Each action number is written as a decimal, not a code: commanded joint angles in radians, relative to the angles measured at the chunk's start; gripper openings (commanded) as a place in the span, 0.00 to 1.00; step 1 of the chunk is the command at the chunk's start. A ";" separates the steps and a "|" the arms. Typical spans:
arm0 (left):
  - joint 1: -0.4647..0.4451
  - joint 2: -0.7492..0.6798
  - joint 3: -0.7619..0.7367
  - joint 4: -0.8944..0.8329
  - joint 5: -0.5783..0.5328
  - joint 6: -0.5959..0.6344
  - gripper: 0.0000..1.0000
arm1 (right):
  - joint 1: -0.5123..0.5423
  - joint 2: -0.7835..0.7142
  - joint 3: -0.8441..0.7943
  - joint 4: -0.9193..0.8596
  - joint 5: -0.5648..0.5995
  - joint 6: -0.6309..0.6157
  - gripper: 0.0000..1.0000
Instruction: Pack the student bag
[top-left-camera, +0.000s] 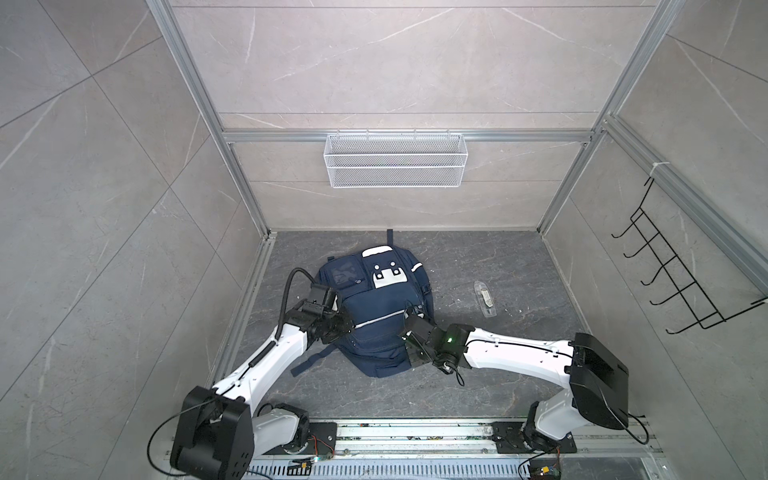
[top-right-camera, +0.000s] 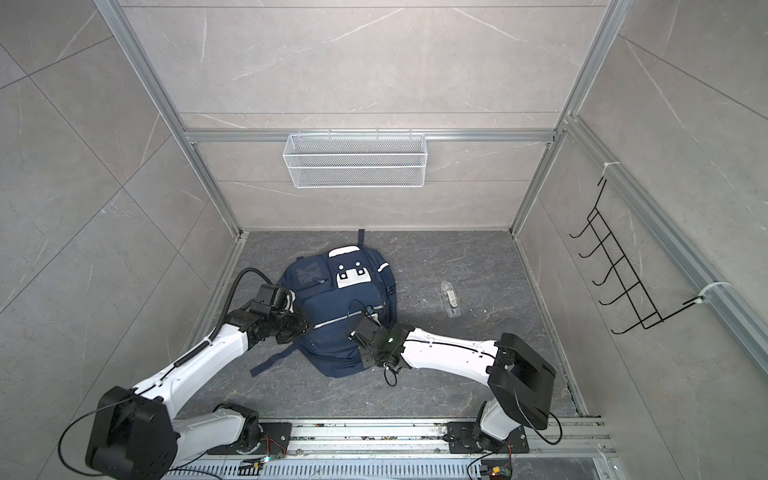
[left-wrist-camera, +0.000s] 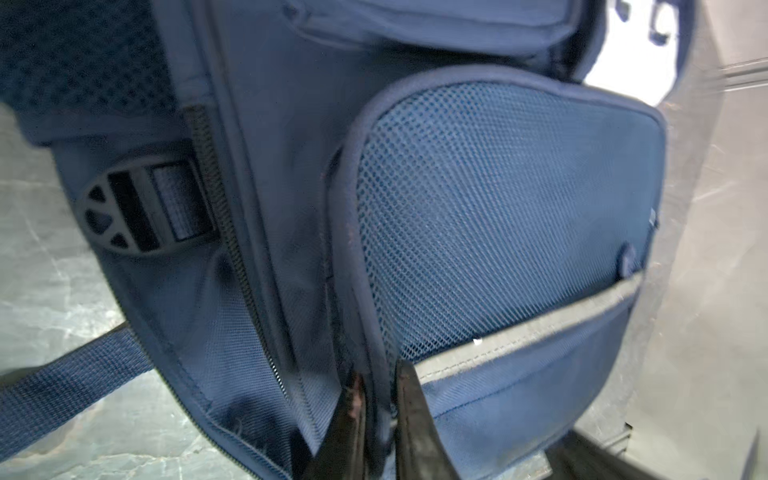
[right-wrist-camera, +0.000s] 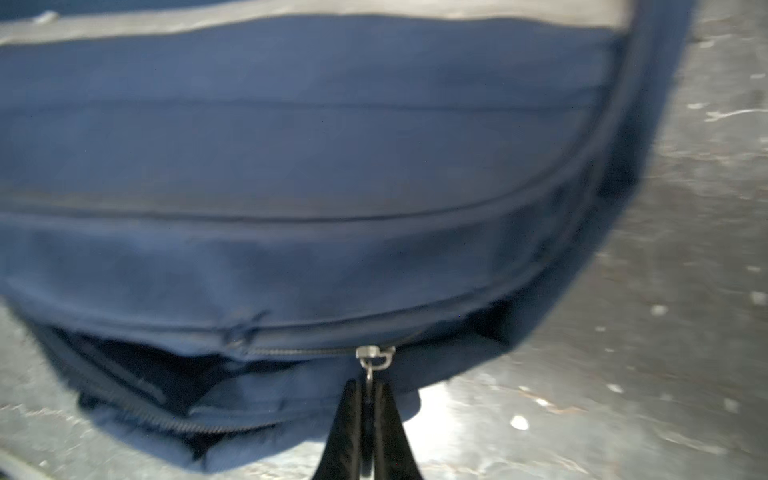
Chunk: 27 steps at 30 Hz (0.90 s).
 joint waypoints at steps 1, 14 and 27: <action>0.009 0.097 0.112 0.093 -0.015 0.034 0.00 | 0.082 0.069 0.049 0.072 -0.079 0.070 0.00; 0.020 0.031 0.139 0.052 0.004 0.023 0.43 | 0.176 0.217 0.237 0.099 -0.075 0.055 0.00; -0.023 -0.217 -0.090 0.084 0.096 -0.120 0.47 | 0.175 0.199 0.248 0.111 -0.054 0.035 0.00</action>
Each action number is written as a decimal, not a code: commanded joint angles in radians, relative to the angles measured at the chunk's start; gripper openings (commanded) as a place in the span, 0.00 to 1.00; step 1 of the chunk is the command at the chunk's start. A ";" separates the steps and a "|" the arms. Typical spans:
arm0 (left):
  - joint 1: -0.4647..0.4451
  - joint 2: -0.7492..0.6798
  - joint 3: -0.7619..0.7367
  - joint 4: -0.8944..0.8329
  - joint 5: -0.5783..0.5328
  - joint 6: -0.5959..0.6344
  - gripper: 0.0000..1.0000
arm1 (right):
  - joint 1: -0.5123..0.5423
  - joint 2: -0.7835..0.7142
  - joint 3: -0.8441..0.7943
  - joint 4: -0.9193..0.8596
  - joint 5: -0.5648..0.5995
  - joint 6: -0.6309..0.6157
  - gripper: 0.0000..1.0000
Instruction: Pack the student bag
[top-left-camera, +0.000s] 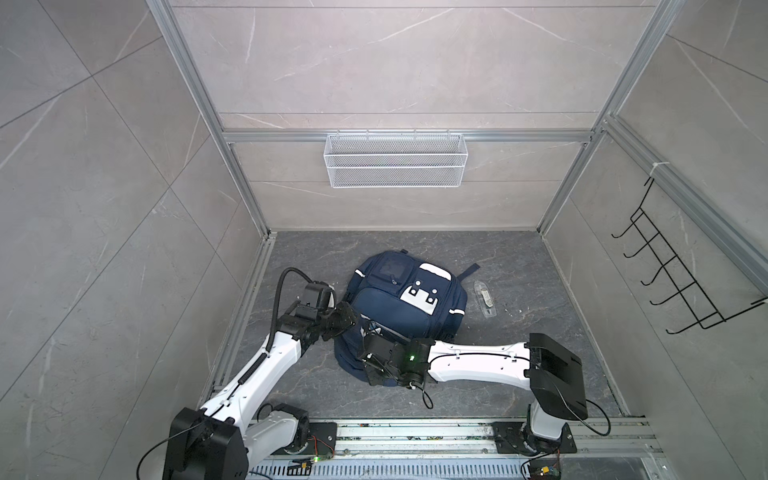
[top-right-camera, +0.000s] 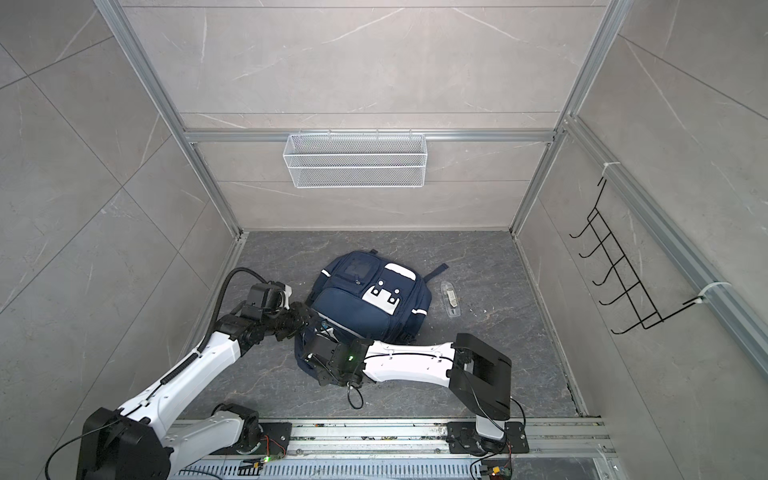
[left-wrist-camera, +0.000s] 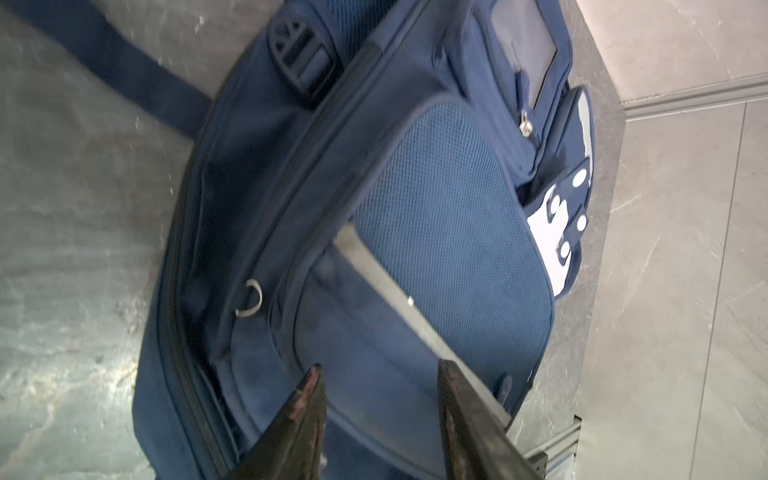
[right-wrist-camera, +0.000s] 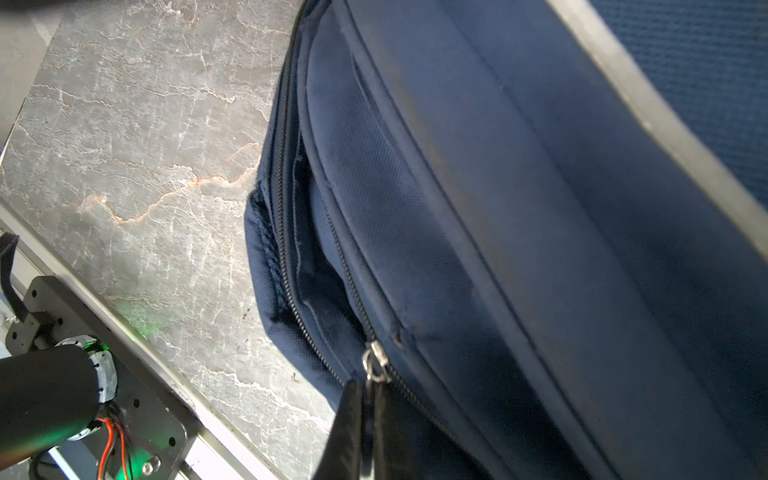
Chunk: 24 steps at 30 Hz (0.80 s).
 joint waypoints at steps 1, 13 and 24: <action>-0.018 -0.045 -0.026 0.030 0.032 -0.057 0.47 | 0.005 -0.010 0.013 0.025 -0.003 -0.013 0.00; -0.071 0.048 -0.073 0.175 0.009 -0.125 0.47 | 0.005 -0.005 0.028 0.028 -0.018 -0.023 0.00; -0.066 0.139 -0.009 0.156 -0.054 -0.082 0.01 | -0.007 -0.057 -0.037 0.019 -0.015 0.000 0.00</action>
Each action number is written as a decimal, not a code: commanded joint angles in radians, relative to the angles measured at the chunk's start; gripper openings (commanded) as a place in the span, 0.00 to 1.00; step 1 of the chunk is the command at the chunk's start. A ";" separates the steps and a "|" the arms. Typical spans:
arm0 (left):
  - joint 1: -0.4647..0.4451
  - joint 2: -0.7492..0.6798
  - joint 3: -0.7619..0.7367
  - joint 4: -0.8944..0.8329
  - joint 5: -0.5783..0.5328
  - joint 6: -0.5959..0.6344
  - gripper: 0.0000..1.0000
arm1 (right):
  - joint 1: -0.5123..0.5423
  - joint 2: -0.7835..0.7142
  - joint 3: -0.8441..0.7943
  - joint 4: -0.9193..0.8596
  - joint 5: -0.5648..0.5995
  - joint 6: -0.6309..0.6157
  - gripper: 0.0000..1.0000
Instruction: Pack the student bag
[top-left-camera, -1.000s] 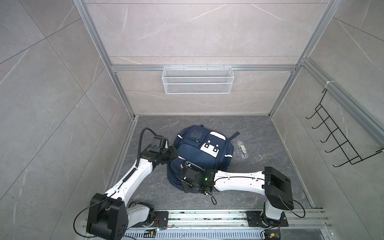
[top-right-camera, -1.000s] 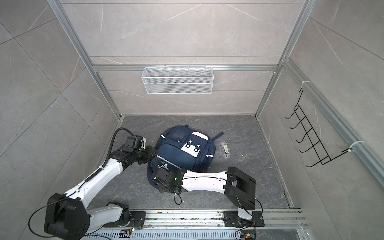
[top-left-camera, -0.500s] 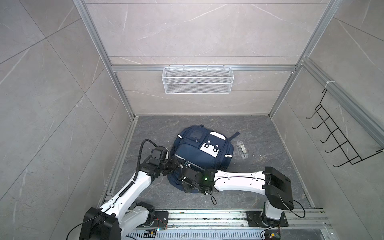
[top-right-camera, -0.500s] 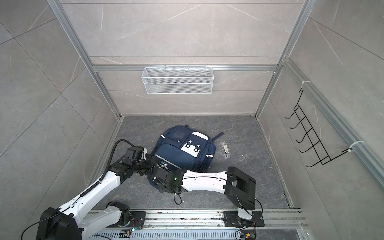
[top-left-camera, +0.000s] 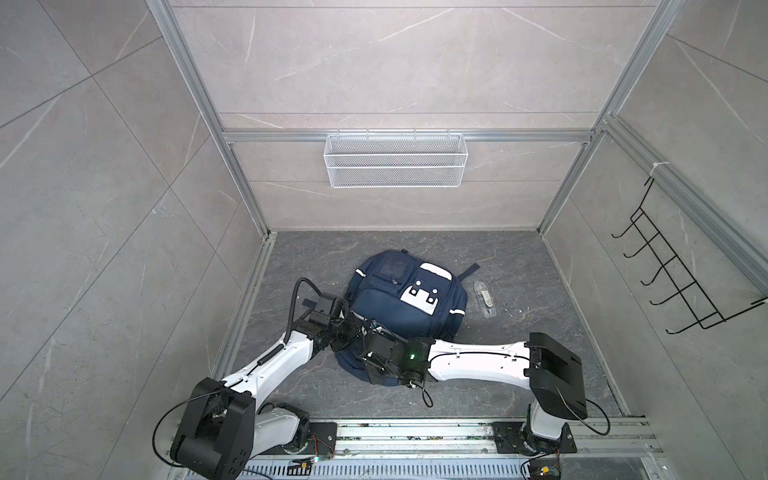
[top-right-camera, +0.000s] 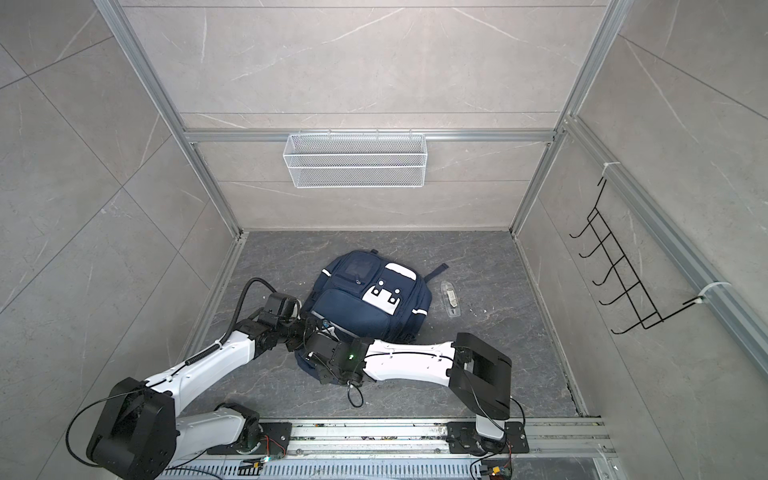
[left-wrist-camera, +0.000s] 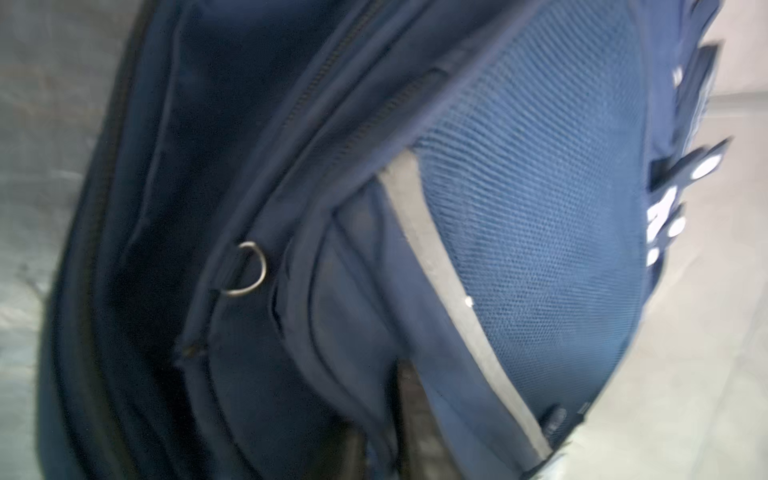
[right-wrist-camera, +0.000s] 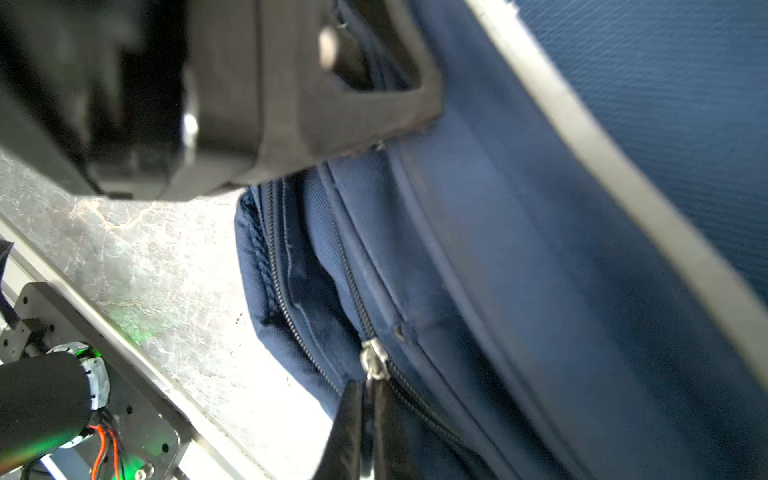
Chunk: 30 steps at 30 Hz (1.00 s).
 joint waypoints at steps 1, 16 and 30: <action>0.008 -0.011 0.070 0.017 -0.042 0.052 0.00 | -0.005 -0.070 -0.051 0.020 -0.029 0.006 0.00; 0.142 -0.098 0.083 -0.130 -0.047 0.183 0.00 | -0.187 -0.371 -0.356 -0.086 0.030 -0.021 0.00; 0.177 -0.150 0.086 -0.188 -0.053 0.217 0.00 | -0.331 -0.407 -0.365 -0.158 0.052 -0.109 0.00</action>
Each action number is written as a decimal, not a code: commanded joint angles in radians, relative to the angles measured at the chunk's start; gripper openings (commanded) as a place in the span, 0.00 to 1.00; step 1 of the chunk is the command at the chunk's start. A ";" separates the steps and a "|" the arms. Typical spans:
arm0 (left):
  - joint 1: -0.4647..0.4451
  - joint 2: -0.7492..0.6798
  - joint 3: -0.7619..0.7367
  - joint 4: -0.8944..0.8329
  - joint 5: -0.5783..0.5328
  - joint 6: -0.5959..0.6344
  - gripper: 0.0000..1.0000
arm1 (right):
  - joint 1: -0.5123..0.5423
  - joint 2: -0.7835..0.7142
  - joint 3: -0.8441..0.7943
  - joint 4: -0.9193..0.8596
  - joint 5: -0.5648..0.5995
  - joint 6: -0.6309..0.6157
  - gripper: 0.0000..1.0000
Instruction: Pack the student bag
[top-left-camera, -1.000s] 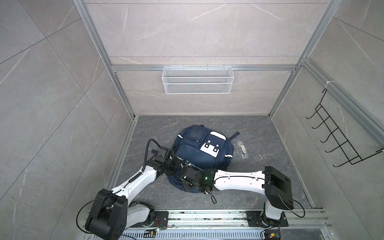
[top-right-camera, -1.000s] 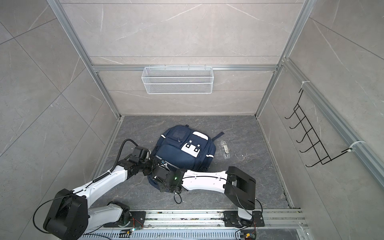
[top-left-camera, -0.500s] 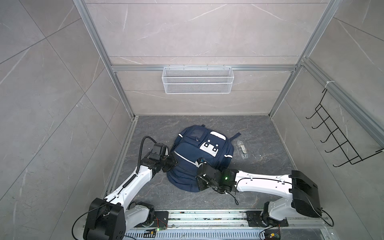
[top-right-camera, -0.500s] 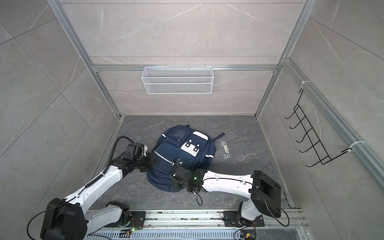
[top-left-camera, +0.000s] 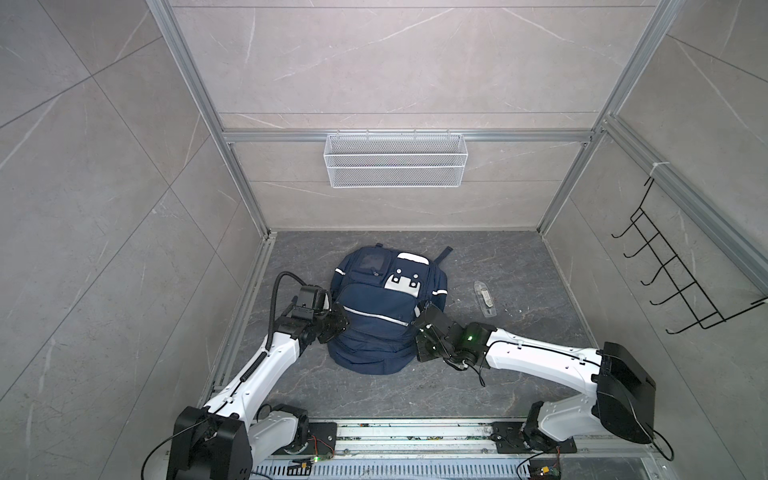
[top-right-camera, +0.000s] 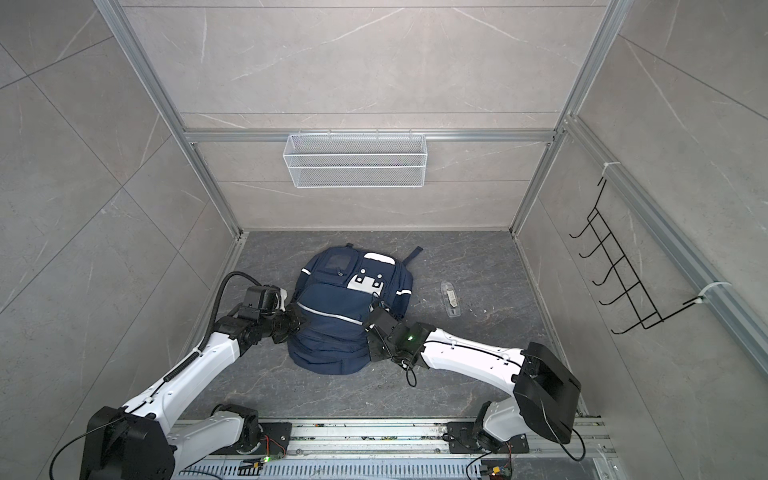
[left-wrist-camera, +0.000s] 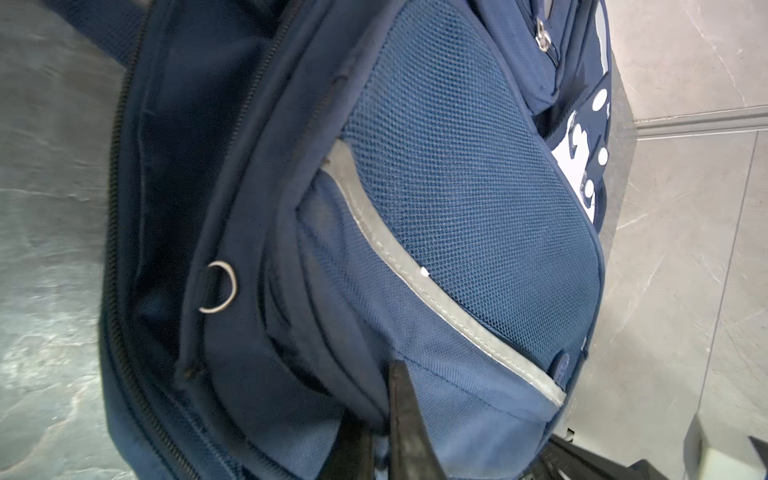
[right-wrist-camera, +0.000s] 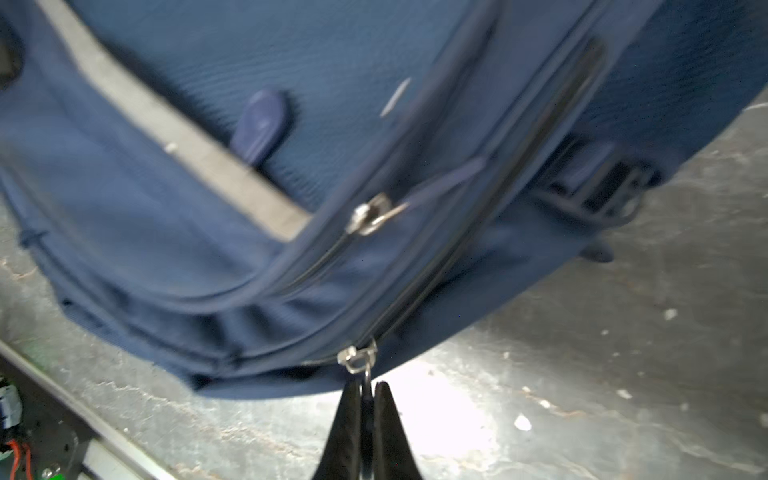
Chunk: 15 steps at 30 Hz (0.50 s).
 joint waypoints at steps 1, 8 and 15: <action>0.028 -0.035 0.024 -0.062 -0.076 0.075 0.00 | -0.047 -0.038 -0.032 -0.129 0.100 -0.027 0.00; 0.028 -0.047 0.004 -0.061 -0.045 0.082 0.00 | -0.128 0.003 -0.013 -0.073 0.074 -0.049 0.00; 0.027 -0.079 -0.025 -0.078 -0.034 0.083 0.00 | -0.268 0.161 0.136 -0.051 0.015 -0.087 0.00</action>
